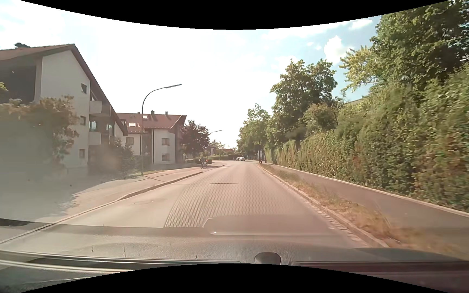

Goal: Follow the waypoints while adhering to traffic rules and regulations

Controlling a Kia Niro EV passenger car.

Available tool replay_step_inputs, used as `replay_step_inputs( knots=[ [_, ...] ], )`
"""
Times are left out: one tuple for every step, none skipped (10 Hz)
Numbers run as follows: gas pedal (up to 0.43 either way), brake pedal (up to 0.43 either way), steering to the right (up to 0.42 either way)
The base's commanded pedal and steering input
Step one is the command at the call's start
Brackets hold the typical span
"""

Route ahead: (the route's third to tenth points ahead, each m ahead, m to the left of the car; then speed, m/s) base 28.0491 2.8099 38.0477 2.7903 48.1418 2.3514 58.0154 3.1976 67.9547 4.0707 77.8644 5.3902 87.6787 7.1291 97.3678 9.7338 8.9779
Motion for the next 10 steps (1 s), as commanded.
replay_step_inputs(
  knots=[
    [0.087,0.006,-0.005],
    [0.087,0.006,-0.005],
    [0.087,0.006,-0.005],
    [0.087,0.006,-0.004],
    [0.087,0.006,-0.004],
    [0.087,0.006,-0.003],
    [0.087,0.006,-0.002],
    [0.087,0.006,-0.002],
    [0.087,0.006,-0.002],
    [0.087,0.006,-0.001]
  ],
)
